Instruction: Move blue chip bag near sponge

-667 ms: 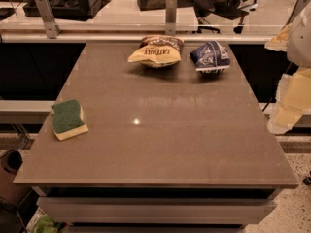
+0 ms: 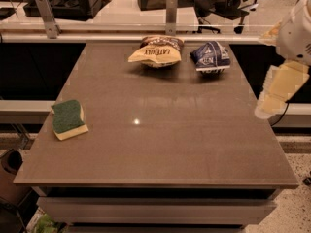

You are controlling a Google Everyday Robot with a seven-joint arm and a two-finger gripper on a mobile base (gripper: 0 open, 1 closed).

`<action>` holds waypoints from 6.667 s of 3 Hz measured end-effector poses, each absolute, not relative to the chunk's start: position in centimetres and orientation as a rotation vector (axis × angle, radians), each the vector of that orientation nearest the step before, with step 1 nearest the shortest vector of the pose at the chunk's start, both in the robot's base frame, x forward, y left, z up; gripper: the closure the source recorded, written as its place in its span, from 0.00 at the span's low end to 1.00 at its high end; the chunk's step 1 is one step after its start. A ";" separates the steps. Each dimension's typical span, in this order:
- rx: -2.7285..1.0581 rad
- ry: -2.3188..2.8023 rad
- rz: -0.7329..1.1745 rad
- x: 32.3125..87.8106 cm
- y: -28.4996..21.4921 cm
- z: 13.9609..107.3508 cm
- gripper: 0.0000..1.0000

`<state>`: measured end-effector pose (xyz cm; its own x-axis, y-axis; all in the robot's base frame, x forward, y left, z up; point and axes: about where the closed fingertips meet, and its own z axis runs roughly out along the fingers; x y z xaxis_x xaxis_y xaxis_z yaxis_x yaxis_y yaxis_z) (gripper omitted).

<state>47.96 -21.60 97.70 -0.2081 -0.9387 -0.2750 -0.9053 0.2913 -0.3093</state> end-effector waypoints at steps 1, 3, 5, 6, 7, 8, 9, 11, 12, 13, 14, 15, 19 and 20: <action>-1.607 2.114 -0.046 52.6 -21.4 96.3 0.00; -1.500 2.052 0.067 61.9 -19.6 93.1 0.00; -1.342 2.109 -0.005 69.5 -20.5 90.2 0.00; -1.283 2.160 -0.038 72.1 -21.7 88.9 0.00; -1.245 2.188 -0.026 74.4 -22.0 87.1 0.00; -1.206 2.193 -0.014 75.7 -22.4 86.1 0.00; -1.186 2.183 -0.002 76.6 -21.9 85.3 0.18; -1.194 2.187 0.006 76.7 -21.5 84.7 0.64; -1.197 2.190 0.010 76.8 -21.4 84.4 0.86; -1.201 2.192 0.014 76.8 -21.2 84.1 1.00; -1.206 2.189 0.008 76.7 -21.1 84.7 1.00; -1.220 2.191 -0.007 76.4 -21.2 86.6 1.00; -1.360 2.067 0.042 70.9 -19.1 95.1 1.00; -1.418 2.040 0.086 68.0 -17.6 95.8 1.00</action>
Offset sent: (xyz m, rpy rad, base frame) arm 0.1599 0.0189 -0.0478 0.2666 -0.0556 0.0295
